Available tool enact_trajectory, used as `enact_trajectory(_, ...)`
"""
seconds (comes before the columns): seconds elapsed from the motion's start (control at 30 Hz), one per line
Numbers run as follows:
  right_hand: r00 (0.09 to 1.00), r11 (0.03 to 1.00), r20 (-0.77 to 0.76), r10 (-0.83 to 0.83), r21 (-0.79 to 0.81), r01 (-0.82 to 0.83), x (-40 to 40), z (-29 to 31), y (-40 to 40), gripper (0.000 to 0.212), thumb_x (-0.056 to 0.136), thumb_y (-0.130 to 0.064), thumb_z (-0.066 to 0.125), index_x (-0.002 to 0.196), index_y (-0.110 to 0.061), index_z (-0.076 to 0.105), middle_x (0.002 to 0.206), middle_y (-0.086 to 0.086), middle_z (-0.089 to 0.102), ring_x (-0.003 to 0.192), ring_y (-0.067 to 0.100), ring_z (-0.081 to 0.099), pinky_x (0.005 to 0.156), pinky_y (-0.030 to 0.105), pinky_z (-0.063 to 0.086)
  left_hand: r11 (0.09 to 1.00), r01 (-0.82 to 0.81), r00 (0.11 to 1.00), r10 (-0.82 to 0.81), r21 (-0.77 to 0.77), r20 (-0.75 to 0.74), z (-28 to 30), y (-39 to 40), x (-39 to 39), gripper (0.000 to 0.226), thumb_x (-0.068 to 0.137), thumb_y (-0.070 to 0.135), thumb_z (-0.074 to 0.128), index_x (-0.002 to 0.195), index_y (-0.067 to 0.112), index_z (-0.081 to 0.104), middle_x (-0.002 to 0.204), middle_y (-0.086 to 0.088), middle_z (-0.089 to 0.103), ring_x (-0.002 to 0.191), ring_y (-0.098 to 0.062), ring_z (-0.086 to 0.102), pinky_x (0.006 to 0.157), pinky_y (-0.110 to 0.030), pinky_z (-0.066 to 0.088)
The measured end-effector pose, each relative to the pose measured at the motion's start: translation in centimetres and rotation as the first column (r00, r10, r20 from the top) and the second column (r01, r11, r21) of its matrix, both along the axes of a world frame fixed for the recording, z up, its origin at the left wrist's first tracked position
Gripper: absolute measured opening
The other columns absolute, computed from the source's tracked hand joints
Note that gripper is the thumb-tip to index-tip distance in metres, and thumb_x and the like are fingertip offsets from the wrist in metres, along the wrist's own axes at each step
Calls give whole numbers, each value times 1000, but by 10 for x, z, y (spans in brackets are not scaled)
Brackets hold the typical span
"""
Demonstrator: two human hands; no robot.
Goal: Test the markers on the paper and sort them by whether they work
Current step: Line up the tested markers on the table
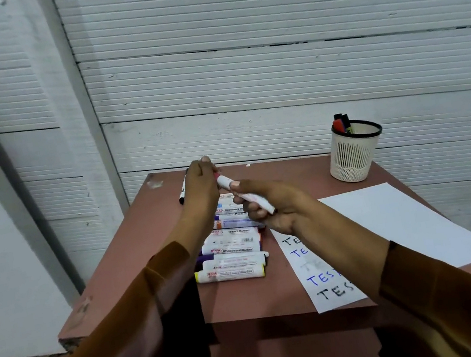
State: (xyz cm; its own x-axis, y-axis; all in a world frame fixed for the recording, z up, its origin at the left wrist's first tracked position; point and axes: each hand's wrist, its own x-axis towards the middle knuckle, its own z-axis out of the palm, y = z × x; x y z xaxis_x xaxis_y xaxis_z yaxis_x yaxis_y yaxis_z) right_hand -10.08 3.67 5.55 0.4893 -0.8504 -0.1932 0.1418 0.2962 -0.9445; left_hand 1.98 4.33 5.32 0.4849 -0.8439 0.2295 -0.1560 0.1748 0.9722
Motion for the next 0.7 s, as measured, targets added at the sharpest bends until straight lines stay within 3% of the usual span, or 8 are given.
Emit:
enact_trajectory(0.07,995,996,-98,-18,-92,8,2,-9,-2,7,88,-12,61,81,-10,59,68,5,57,39,4,45,38,14,35,1000,16,998,-15,-23,63,-4,7,6,29,102,25,30,86,10,50,71,-1,48,64,-15,44,47,-6,35)
enact_trajectory(0.17,959,936,-256,-123,-350,27,4,-20,-4,17,82,-16,69,73,-12,56,73,3,59,61,11,53,57,21,43,998,18,987,-9,-60,158,-10,15,16,30,101,26,32,100,4,53,80,-4,51,64,-7,44,49,1,34)
enact_trajectory(0.23,898,822,-368,-239,-569,-14,8,-25,-3,15,79,-21,73,79,-15,58,85,1,59,77,12,52,66,22,41,997,4,987,9,-77,163,-15,16,26,35,100,31,34,107,3,53,87,-5,56,67,-6,50,52,-1,38)
enact_trajectory(0.3,773,649,-499,-393,-745,-151,12,-36,-5,17,78,-28,73,86,-21,60,106,1,56,98,14,47,80,28,36,996,-37,995,44,-86,84,-22,14,38,38,99,37,34,113,7,50,96,-3,58,76,-11,55,53,-8,41)
enact_trajectory(0.37,640,527,-583,-500,-792,-309,12,-49,-4,22,80,-36,69,95,-21,61,118,-2,51,113,16,38,87,30,27,994,-90,995,92,-69,37,-34,11,52,33,99,40,35,109,12,48,93,-1,58,81,-16,55,57,-15,42)
enact_trajectory(0.43,586,456,-593,-552,-803,-383,12,-60,-3,26,83,-38,65,102,-21,60,128,-4,46,123,18,32,91,30,21,992,-121,993,121,-24,-18,-50,7,64,25,97,41,40,103,18,47,85,2,58,80,-22,60,62,-21,46)
enact_trajectory(0.6,549,389,-594,-587,-803,-453,10,-67,-4,27,84,-36,62,107,-22,56,134,-6,42,129,18,28,98,31,17,975,-211,977,213,72,-25,-75,6,85,29,90,49,42,101,22,45,94,-2,59,92,-25,60,82,-49,52)
enact_trajectory(0.7,555,377,-596,-580,-800,-466,9,-69,-7,27,83,-35,61,106,-22,57,133,-5,43,129,18,29,98,31,16,971,-219,975,220,96,-3,-82,3,91,30,89,49,42,104,23,45,95,-2,61,92,-24,61,84,-54,51)
